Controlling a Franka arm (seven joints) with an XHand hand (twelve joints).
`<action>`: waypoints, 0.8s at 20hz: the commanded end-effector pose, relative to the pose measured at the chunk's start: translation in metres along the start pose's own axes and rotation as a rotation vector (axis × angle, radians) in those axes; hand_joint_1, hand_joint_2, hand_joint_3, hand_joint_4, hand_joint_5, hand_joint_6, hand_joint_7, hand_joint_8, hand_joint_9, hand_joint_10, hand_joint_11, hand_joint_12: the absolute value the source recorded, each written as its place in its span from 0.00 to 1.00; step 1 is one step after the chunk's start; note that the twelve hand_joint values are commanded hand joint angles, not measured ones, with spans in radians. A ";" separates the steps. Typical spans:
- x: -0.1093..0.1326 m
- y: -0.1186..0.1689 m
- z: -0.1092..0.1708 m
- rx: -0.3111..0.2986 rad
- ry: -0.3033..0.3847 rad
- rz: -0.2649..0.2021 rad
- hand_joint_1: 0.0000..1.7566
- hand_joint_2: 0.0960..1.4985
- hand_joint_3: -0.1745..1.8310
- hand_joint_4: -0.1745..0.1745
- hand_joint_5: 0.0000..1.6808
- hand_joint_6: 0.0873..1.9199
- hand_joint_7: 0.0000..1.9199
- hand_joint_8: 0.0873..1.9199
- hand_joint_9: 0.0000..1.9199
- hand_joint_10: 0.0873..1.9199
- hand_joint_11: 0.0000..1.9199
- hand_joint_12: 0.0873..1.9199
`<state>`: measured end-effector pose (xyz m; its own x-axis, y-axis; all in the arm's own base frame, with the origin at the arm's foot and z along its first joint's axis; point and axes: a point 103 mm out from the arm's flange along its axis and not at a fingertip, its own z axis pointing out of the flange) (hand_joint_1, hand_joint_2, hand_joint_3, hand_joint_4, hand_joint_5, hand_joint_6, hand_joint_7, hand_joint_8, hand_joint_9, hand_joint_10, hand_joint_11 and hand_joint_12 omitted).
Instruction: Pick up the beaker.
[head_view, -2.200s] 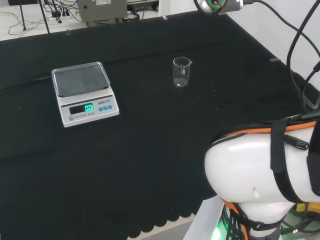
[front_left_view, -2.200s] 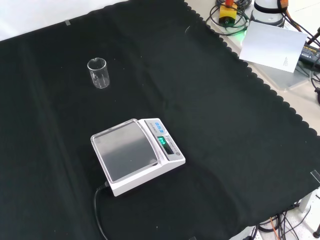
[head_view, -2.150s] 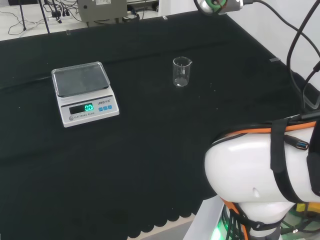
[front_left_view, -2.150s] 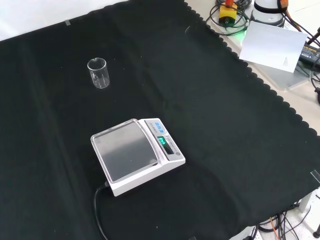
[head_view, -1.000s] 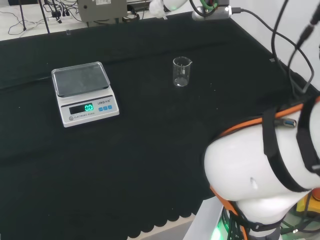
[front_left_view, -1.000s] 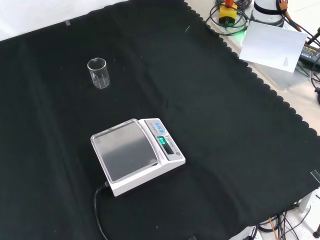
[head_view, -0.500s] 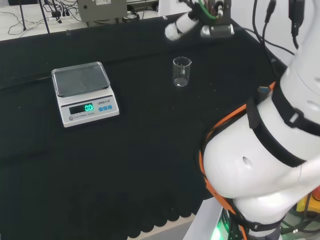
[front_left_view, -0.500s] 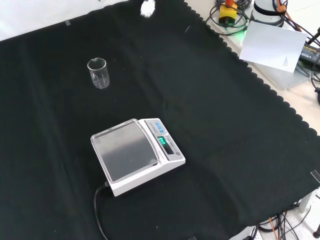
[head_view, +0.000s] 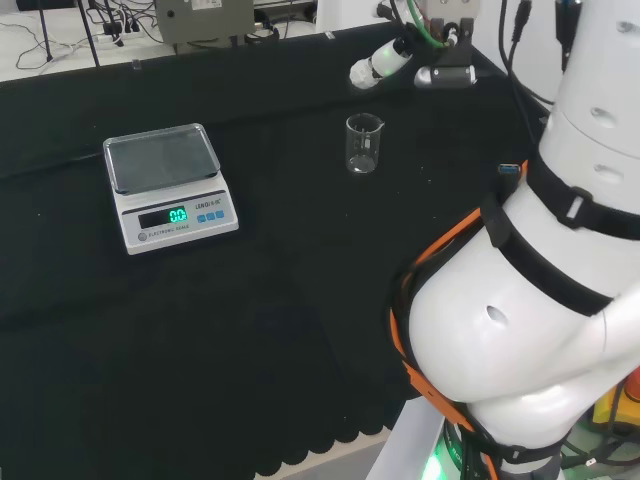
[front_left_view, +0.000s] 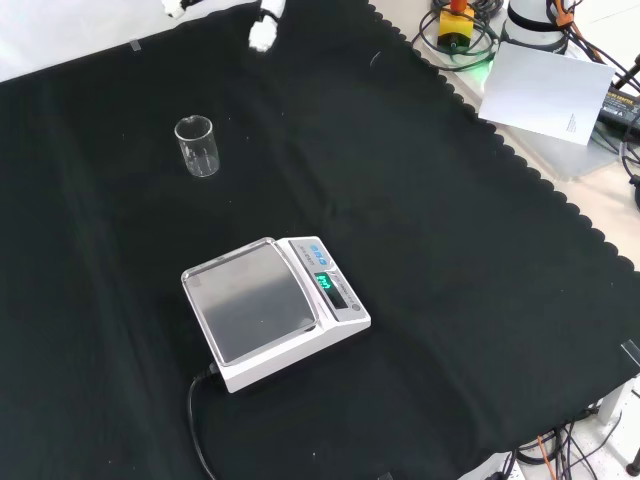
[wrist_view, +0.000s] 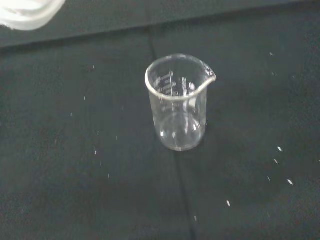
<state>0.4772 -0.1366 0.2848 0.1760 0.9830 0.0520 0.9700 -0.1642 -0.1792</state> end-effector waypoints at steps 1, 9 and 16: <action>-0.011 0.080 0.076 -0.115 0.076 -0.051 0.37 0.46 0.14 0.64 0.00 0.00 0.00 0.00 0.00 0.25 0.00 0.31; -0.006 0.119 0.112 -0.074 0.124 -0.065 0.37 0.46 0.14 0.64 0.00 0.00 0.00 0.00 0.00 0.26 0.00 0.32; 0.012 0.126 0.132 -0.013 0.107 -0.101 0.37 0.46 0.13 0.65 0.00 0.00 0.01 0.00 0.00 0.28 0.00 0.32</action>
<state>0.5726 -0.1444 0.1473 0.1058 0.9823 0.1543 0.9886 -0.0872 -0.1229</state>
